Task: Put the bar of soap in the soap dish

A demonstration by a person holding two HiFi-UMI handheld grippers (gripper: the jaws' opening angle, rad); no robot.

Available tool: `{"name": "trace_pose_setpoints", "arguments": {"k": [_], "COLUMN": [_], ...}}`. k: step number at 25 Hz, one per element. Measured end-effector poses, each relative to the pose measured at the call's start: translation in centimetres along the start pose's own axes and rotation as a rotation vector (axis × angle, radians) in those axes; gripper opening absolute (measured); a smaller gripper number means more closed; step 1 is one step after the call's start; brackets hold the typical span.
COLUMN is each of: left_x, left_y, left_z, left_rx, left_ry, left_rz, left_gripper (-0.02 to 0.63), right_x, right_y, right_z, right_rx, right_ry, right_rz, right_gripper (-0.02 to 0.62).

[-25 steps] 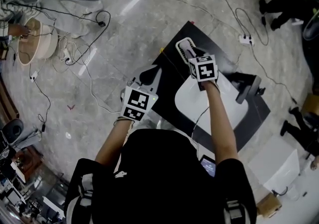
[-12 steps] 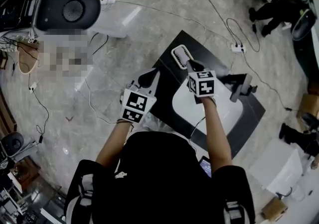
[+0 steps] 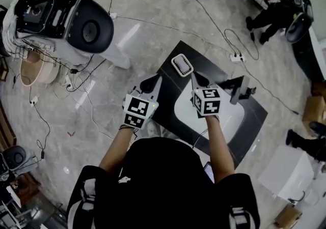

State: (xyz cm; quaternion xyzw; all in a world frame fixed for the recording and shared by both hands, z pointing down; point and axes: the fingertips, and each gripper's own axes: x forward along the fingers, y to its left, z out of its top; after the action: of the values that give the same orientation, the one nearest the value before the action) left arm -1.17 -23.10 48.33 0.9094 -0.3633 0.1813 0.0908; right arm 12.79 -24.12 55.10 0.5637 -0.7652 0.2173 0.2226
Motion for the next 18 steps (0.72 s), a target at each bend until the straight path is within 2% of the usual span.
{"name": "trace_pose_setpoints", "arguments": {"k": [6,12,18], "left_x": [-0.5,-1.6,-2.7], "left_y": [-0.1,0.0,0.5], "left_z": [2.3,4.5,7.7], "left_rx": [0.005,0.019,0.072], "left_ry": [-0.054,-0.096,-0.149], "left_rz": [-0.006,-0.004,0.016], "left_gripper": [0.025,0.025,0.025], "right_x": [-3.0,-6.0,-8.6], "right_y": [-0.1,0.8,1.9], "right_z": [3.9,6.5,9.9], "right_rx": [-0.038,-0.033,-0.088], "right_ry": [-0.124,-0.202,-0.283], "right_rz": [-0.009,-0.016,-0.028], "right_gripper": [0.035,0.035,0.035]}}
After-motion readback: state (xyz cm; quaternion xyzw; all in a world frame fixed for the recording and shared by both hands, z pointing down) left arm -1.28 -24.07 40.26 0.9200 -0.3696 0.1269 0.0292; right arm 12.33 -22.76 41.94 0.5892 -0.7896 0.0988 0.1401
